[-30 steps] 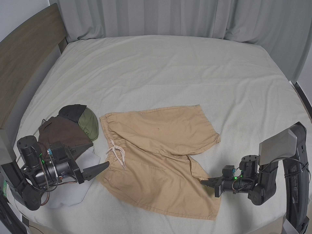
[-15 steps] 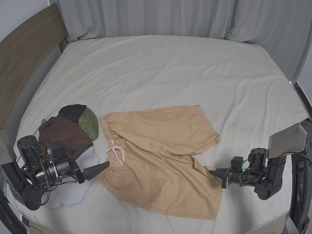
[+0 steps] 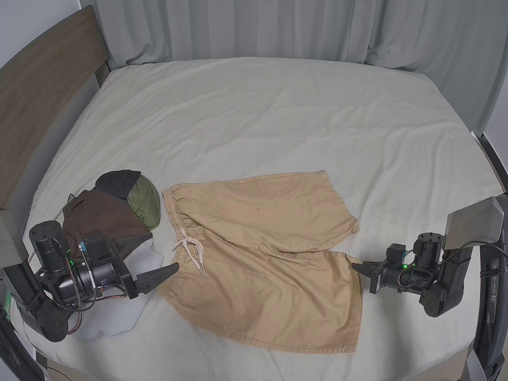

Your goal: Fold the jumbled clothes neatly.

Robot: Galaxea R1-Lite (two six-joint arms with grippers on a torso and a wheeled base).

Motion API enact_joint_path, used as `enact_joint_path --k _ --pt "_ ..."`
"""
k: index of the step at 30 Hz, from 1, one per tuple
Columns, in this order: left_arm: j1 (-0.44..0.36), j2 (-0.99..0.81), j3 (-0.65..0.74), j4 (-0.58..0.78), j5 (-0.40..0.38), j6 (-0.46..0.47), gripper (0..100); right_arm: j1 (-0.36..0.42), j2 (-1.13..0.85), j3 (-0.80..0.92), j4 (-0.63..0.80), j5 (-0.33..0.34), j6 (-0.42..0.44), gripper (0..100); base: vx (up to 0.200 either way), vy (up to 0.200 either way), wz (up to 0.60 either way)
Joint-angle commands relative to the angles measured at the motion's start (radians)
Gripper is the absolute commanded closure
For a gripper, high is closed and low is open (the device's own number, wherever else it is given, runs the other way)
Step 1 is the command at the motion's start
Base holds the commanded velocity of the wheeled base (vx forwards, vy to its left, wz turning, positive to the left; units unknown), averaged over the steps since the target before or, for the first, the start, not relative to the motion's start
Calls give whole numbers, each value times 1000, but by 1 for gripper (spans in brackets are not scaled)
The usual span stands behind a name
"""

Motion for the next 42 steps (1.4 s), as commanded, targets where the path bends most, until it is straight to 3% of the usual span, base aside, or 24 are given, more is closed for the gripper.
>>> enact_joint_path --k 1,7,11,22,23,29,35,42 --pt "0 5 -2 -1 0 0 0 -16 4 -14 -3 0 2 100 0 0 0" --pt "0 7 -5 -1 2 -2 0 -30 5 -32 -3 -6 3 100 0 0 0" --pt "0 7 -6 -1 2 -4 0 -31 14 -66 -3 -58 28 100 0 0 0" --pt "2 13 -12 -1 2 -4 0 -28 30 -75 -4 -58 34 100 0 0 0" --pt "2 13 -12 -1 2 -4 0 -28 30 -75 -4 -58 34 0 0 0 0" --pt "0 24 -12 -1 3 -2 0 -19 -9 -49 -6 -50 35 0 0 0 0" --pt "3 30 -20 -1 2 -4 0 -8 -122 38 -6 8 29 0 0 0 0" --pt "11 58 -22 -1 0 -2 0 -1 -231 110 -4 11 25 0 0 0 0"
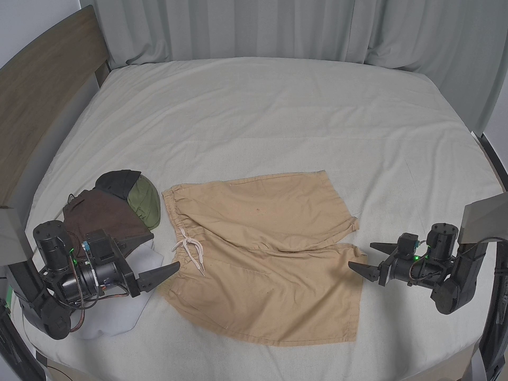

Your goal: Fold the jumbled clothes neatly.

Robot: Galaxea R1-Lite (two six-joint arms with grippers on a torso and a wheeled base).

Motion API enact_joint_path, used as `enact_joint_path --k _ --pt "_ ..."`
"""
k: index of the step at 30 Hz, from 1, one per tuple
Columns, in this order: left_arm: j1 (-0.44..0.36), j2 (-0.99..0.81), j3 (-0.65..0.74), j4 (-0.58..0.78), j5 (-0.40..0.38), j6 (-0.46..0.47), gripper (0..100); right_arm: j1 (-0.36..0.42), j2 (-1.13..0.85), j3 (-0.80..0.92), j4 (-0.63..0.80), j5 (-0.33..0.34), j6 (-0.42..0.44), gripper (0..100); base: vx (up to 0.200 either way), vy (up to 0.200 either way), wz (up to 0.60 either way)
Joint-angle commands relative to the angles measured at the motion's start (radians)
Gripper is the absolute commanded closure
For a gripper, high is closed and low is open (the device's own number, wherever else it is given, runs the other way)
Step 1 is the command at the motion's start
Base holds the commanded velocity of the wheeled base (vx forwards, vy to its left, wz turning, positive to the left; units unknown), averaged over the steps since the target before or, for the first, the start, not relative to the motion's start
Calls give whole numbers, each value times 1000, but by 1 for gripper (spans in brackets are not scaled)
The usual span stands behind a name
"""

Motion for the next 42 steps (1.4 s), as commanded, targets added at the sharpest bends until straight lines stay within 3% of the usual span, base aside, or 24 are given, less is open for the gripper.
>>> enact_joint_path --k 1,13,24,42 --pt "5 26 -1 0 -1 1 0 12 -104 45 1 4 -2 0 0 0 0" --pt "27 55 -4 0 -1 3 0 109 -148 120 1 3 1 0 0 0 0" --pt "42 86 -23 0 -34 3 0 123 -150 125 1 3 3 0 0 0 0" --pt "142 267 -27 0 -63 -45 0 133 -139 125 1 1 4 0 0 0 0"
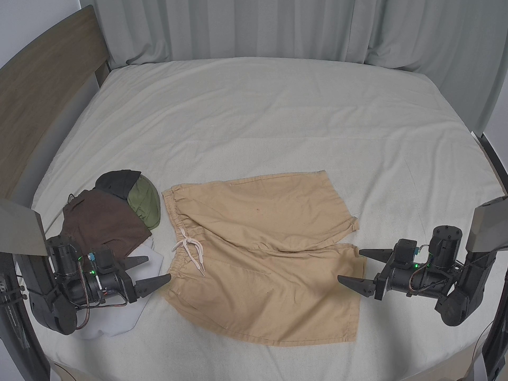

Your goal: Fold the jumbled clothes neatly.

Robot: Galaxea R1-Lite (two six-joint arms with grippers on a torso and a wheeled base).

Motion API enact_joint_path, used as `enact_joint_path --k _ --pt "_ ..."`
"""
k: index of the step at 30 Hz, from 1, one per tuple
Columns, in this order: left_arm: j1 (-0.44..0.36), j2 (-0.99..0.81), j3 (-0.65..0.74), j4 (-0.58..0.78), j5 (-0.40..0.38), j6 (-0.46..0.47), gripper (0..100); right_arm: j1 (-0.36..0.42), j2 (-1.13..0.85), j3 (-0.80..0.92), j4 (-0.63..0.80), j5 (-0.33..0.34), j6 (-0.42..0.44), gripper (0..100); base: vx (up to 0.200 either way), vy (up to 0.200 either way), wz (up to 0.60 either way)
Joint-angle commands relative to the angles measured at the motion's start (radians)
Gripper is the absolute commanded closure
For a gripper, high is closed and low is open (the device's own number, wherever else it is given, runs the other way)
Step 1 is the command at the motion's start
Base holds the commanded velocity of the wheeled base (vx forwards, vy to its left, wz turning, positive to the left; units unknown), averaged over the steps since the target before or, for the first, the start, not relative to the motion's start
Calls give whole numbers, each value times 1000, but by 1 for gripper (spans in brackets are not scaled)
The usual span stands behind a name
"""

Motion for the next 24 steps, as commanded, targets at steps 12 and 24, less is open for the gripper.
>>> enact_joint_path --k 12,24 --pt "61 190 -31 -2 -30 3 0 -1 15 0 -1 0 0 0 0 0 0" --pt "54 285 -74 0 -21 -79 0 -1 15 -2 -1 -3 -2 0 0 0 0"
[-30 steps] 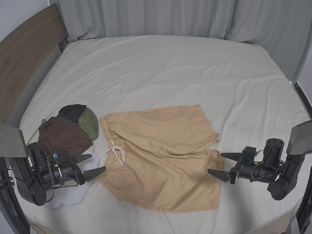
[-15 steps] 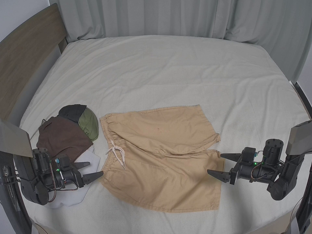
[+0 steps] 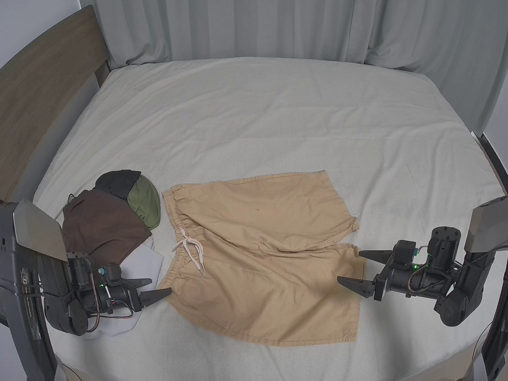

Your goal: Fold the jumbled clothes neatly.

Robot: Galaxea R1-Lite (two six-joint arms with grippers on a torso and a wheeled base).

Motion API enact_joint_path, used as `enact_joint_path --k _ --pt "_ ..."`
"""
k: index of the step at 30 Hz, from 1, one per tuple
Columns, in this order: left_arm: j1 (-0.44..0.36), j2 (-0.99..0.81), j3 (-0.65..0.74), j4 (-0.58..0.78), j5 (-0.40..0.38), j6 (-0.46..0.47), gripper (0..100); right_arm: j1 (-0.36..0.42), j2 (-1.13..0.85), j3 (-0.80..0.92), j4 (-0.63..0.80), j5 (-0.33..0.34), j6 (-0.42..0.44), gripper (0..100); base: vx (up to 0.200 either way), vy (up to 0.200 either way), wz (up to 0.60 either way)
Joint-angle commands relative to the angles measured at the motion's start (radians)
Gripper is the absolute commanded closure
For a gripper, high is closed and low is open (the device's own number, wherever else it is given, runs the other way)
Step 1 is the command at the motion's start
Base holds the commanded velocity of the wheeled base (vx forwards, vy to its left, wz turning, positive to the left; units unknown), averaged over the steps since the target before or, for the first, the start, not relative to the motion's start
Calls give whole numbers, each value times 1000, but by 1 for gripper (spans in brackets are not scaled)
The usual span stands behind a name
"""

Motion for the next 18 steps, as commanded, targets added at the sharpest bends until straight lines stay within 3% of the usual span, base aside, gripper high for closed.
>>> enact_joint_path --k 1,6,18 --pt "-4 45 -13 0 3 -33 0 0 4 1 -1 1 -1 0 0 0 0" --pt "-16 42 -22 -1 12 -154 0 -1 10 0 -2 1 -1 0 0 0 0" --pt "-85 79 -76 0 155 -301 0 -6 9 0 -2 1 -4 0 0 0 0"
